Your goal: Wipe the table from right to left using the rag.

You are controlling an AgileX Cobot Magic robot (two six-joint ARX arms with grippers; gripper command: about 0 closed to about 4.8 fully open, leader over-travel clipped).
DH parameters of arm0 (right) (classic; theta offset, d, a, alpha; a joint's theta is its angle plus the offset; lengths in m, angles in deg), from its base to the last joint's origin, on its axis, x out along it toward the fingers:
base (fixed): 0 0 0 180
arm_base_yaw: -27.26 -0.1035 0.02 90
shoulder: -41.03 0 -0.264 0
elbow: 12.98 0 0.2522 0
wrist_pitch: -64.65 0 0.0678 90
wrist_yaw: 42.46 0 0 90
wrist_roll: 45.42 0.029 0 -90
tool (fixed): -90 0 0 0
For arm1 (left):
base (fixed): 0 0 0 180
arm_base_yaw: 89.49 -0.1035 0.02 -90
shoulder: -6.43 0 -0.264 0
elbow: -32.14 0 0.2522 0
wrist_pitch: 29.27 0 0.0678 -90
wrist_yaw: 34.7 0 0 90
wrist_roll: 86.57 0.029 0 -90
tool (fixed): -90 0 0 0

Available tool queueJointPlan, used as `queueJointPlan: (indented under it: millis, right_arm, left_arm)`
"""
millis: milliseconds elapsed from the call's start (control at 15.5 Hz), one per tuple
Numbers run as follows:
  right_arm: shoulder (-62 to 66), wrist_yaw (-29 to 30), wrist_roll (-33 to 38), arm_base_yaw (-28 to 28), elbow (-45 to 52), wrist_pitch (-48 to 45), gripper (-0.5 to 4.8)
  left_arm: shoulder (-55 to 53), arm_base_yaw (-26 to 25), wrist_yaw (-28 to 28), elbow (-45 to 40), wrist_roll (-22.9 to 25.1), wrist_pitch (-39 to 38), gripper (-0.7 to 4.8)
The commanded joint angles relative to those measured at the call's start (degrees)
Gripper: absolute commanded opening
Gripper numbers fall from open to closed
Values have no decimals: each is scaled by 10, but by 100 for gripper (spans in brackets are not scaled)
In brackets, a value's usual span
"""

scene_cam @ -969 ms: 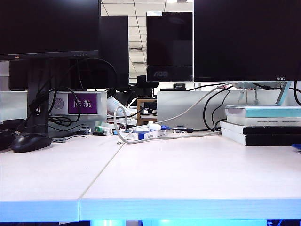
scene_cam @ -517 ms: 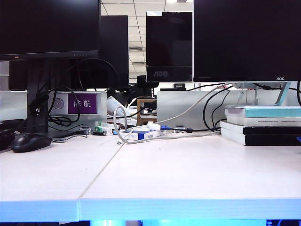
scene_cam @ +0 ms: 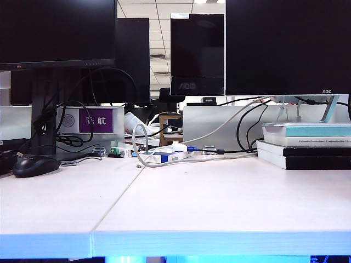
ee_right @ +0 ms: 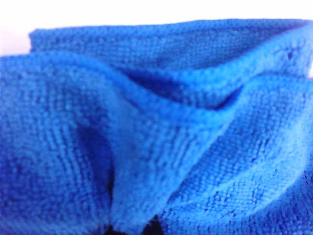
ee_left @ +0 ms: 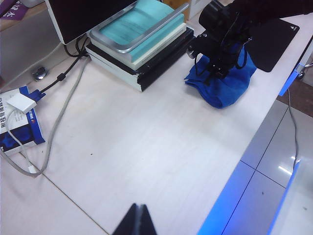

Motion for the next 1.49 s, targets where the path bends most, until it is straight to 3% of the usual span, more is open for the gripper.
queueJointPlan:
  millis: [65, 323, 452, 581, 969, 1162, 1356, 1485]
  right_arm:
    - [9, 28, 19, 1, 10, 66, -6]
    - [9, 32, 56, 1, 10, 64, -6]
    - [9, 34, 108, -3, 10, 67, -5]
    - [9, 36, 102, -17, 10, 73, -5]
    - [9, 49, 129, -103, 10, 81, -6]
    - [9, 113, 172, -143, 10, 75, -6]
    - [9, 226, 192, -150, 10, 64, -5]
    - [9, 229, 216, -154, 10, 62, -6]
  left_arm:
    - [2, 1, -4, 3, 3, 2, -5]
    - [2, 1, -4, 3, 3, 3, -5]
    - [2, 1, -4, 3, 3, 3, -5]
    - [2, 1, -4, 3, 3, 3, -5]
    - [2, 1, -4, 3, 2, 3, -5]
    - [2, 1, -4, 3, 2, 1, -5]
    - [2, 1, -4, 3, 2, 1, -5]
    - [2, 1, -4, 3, 2, 1, -5]
